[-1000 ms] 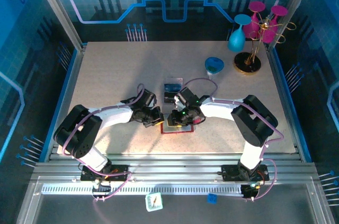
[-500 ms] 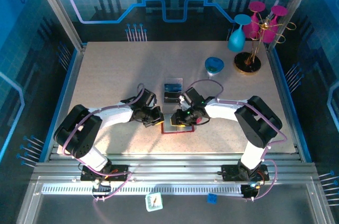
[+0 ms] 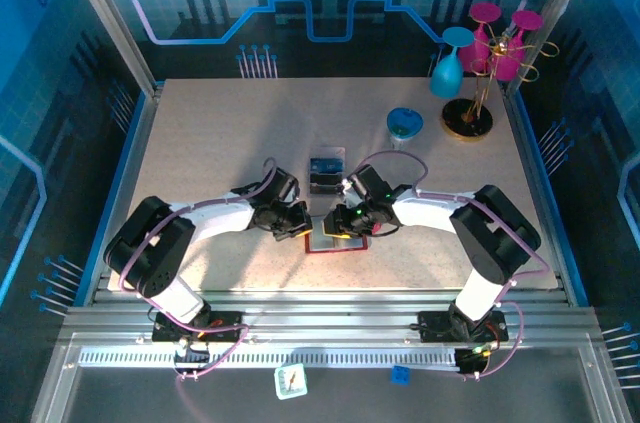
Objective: Take the credit cards out of the card holder
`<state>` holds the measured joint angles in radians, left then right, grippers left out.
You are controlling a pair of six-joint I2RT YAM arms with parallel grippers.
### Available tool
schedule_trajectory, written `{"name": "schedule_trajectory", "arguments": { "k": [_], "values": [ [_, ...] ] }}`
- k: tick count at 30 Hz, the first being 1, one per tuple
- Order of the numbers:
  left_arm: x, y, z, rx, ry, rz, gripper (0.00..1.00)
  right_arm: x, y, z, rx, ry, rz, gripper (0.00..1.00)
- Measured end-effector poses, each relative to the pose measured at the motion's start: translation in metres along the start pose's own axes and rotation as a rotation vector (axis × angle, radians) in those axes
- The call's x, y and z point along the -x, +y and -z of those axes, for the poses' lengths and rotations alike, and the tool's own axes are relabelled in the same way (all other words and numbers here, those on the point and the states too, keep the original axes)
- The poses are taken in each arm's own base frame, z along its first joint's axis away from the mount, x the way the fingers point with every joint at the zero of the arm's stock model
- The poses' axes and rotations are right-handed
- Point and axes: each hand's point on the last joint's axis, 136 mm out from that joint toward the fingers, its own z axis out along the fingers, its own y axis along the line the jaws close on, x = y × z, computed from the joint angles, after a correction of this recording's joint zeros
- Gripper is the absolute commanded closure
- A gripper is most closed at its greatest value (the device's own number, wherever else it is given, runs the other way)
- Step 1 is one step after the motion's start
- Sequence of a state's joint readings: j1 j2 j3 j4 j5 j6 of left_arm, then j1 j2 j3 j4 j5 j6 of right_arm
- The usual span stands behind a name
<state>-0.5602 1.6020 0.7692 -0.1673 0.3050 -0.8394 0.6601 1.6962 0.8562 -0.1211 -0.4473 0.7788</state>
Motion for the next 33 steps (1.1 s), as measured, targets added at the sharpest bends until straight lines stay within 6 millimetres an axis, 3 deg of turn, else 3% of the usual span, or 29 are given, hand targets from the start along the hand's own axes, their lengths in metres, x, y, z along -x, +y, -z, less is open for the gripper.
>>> {"name": "schedule_trajectory", "arguments": {
  "k": [16,24,33],
  "values": [
    [-0.005,0.008,-0.006,0.030,0.024,0.010,1.00,0.010,0.016,-0.011,0.077,0.026,-0.005,0.66],
    [-0.005,0.008,-0.006,0.031,0.025,0.011,1.00,0.010,0.011,-0.021,0.066,0.053,-0.020,0.66],
    [-0.006,0.009,-0.006,0.034,0.027,0.012,1.00,0.009,0.003,-0.019,0.014,0.060,0.004,0.66]
  ]
}}
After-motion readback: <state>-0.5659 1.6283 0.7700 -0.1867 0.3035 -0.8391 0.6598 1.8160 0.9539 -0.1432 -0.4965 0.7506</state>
